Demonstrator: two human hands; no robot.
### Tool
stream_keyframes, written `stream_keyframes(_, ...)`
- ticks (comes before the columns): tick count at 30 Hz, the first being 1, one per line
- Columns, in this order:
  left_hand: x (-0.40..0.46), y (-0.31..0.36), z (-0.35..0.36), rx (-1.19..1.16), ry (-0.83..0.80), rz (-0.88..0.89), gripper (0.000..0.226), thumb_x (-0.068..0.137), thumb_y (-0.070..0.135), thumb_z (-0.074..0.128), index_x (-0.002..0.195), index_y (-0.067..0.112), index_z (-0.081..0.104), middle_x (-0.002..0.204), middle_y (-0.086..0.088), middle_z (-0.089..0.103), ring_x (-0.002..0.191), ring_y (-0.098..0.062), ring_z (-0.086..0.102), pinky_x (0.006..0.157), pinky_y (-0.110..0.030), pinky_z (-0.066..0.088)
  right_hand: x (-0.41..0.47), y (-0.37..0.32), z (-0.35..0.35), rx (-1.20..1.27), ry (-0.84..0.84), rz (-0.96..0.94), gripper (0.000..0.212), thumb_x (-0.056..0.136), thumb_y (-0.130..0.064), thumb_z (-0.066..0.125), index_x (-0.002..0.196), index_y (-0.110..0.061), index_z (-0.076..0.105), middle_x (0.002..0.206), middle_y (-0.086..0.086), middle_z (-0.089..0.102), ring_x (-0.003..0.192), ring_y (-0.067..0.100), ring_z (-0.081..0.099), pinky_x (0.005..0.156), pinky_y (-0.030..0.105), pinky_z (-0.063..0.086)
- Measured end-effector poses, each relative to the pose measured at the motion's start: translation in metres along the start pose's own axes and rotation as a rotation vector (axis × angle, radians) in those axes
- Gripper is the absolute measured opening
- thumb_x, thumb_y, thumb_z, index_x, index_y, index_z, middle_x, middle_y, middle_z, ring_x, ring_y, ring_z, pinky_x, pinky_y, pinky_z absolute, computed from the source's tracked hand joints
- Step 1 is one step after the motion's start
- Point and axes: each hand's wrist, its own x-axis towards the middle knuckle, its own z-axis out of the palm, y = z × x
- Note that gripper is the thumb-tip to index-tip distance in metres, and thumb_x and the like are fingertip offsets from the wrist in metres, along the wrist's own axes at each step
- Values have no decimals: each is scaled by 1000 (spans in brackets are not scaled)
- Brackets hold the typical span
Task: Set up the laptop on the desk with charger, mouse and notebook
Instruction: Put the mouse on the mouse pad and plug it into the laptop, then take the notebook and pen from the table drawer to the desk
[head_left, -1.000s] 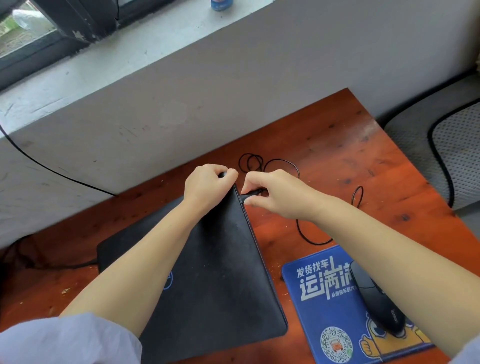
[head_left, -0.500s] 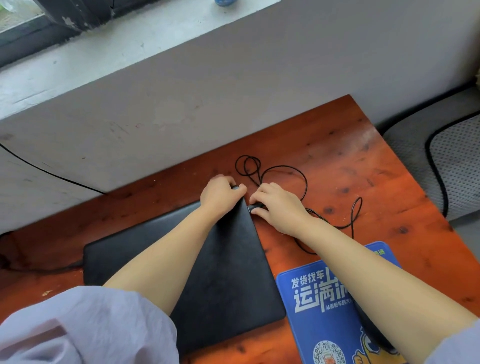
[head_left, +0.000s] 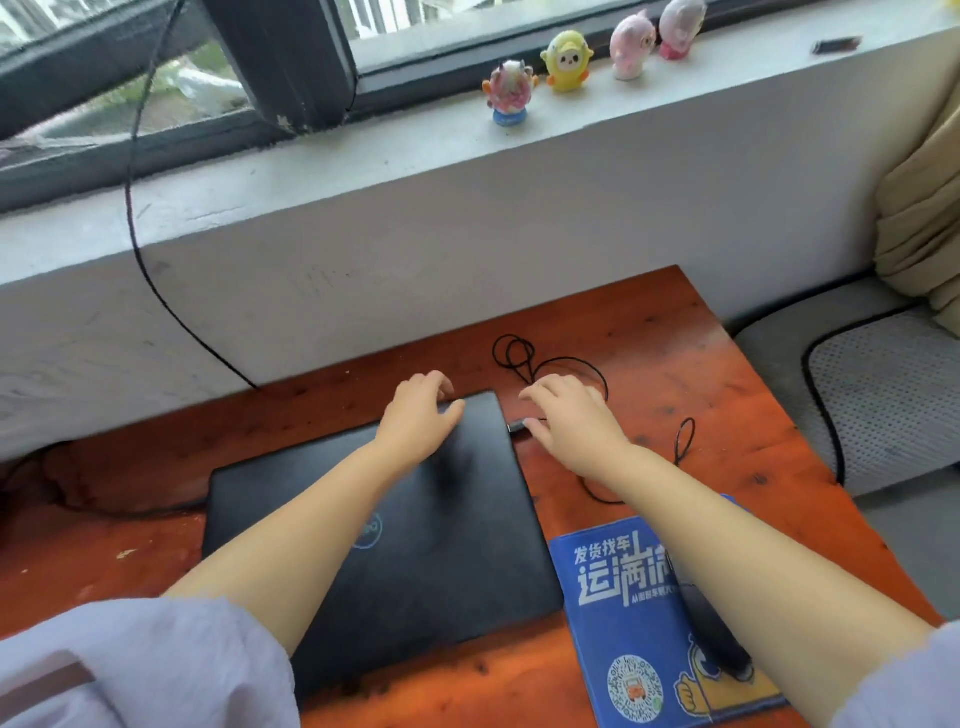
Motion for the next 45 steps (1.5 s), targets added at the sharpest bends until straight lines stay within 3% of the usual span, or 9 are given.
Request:
stream_keyframes(7, -77, -19, -12, 44, 59, 221, 24, 90, 27, 55, 108, 11, 57, 107, -7, 61, 104, -25, 53, 90, -40, 44, -58, -40, -7, -188, 92, 60, 41, 91, -29, 47, 130, -18, 48, 135, 3, 48, 127, 22, 39, 106, 38, 26)
stream_keyframes(13, -149, -20, 10, 90, -2, 470, 27, 91, 29, 52, 112, 12, 57, 112, -6, 60, 109, -25, 52, 91, -39, 43, -142, -89, 14, -219, 133, 238, 42, 90, -29, 49, 131, -17, 47, 140, 4, 45, 132, 21, 36, 112, 50, 13)
stream_keyframes(18, -222, 5, 49, 133, -180, 749, 26, 90, 30, 51, 110, 14, 56, 109, -7, 59, 106, -27, 52, 88, -39, 44, -263, -124, 43, -178, 215, 530, 41, 88, -29, 51, 128, -18, 50, 135, 6, 49, 129, 23, 40, 111, 54, 14)
stream_keyframes(28, -428, 104, 175, 361, -648, 1235, 24, 92, 30, 44, 104, 13, 57, 109, -7, 57, 109, -27, 50, 87, -41, 46, -568, -157, 107, 32, 236, 1301, 42, 95, -31, 40, 136, -24, 37, 146, 0, 35, 138, 18, 24, 115, 50, 9)
stream_keyframes(31, -478, 114, 222, 440, -837, 1148, 23, 90, 30, 45, 98, 14, 59, 108, -8, 60, 107, -27, 53, 87, -39, 47, -635, -162, 133, 110, 223, 1463, 42, 95, -33, 40, 136, -25, 38, 144, -1, 37, 136, 18, 27, 115, 47, 14)
stream_keyframes(35, -513, 124, 290, 521, -994, 873, 25, 89, 26, 41, 89, 11, 61, 105, -11, 68, 99, -32, 61, 81, -33, 48, -715, -148, 172, 223, 171, 1585, 40, 94, -32, 40, 134, -25, 40, 141, -2, 41, 131, 20, 34, 107, 37, 28)
stream_keyframes(38, -513, 129, 333, 523, -985, 683, 28, 90, 22, 42, 88, 1, 62, 104, -18, 69, 99, -34, 63, 77, -31, 48, -764, -124, 195, 326, 142, 1647, 40, 94, -29, 41, 133, -22, 41, 140, 1, 43, 126, 23, 39, 100, 34, 35)
stream_keyframes(41, -506, 136, 372, 502, -971, 554, 29, 93, 16, 47, 110, -5, 57, 119, -26, 61, 111, -39, 58, 87, -35, 45, -801, -92, 217, 490, 164, 1753, 42, 95, -27, 40, 136, -16, 38, 144, 5, 39, 125, 26, 44, 100, 37, 40)
stream_keyframes(45, -499, 142, 412, 308, -900, 358, 40, 90, 13, 51, 126, -4, 46, 127, -25, 57, 114, -38, 56, 90, -37, 43, -818, -52, 248, 820, 415, 1956, 55, 96, -24, 42, 145, -11, 22, 151, 9, 32, 132, 29, 39, 105, 38, 34)
